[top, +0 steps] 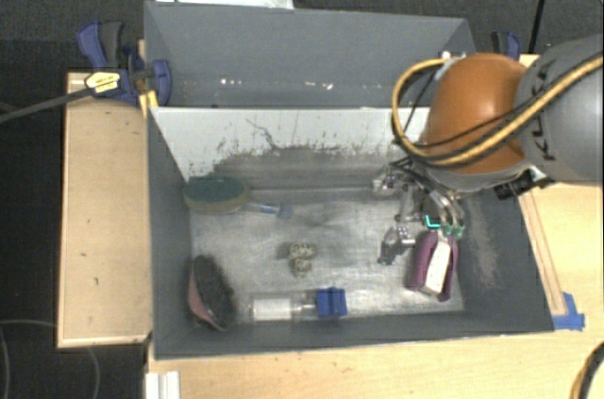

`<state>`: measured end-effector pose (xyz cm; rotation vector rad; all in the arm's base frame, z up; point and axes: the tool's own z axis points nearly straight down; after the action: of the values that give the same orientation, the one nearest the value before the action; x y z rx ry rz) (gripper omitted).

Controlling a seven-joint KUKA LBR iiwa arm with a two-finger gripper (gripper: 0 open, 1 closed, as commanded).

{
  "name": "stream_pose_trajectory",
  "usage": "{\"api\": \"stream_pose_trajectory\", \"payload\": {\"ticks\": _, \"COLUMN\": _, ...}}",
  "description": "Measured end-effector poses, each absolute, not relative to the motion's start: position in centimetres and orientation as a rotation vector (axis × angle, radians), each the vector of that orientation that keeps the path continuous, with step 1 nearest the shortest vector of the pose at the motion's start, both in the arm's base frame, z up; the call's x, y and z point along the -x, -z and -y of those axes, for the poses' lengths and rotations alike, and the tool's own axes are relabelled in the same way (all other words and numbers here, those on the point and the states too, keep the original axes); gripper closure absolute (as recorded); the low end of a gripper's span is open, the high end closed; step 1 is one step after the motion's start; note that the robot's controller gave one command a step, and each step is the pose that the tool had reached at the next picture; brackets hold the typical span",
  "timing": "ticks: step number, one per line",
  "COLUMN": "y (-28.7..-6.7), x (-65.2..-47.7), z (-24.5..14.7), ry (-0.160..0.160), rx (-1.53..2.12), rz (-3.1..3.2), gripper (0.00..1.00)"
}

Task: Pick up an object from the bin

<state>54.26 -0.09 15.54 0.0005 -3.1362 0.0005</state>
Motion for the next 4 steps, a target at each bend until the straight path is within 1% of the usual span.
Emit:
{"api": "stream_pose_trajectory", "payload": {"ticks": 1, "y": -11.9, "x": -57.0, "z": -11.0, "ry": 0.006, "rx": -0.358, "rz": 3.127, "gripper": 0.0}}
{"api": "stream_pose_trajectory", "payload": {"ticks": 2, "y": -7.1, "x": -55.0, "z": -9.0, "ry": 0.005, "rx": -0.188, "rz": 3.143, "gripper": 0.0}}
{"api": "stream_pose_trajectory", "payload": {"ticks": 3, "y": -7.5, "x": -55.2, "z": -9.1, "ry": 0.005, "rx": -0.19, "rz": 3.149, "gripper": 1.0}}
{"api": "stream_pose_trajectory", "payload": {"ticks": 4, "y": -7.3, "x": -55.0, "z": -9.0, "ry": 0.004, "rx": -0.189, "rz": 3.144, "gripper": 0.0}}
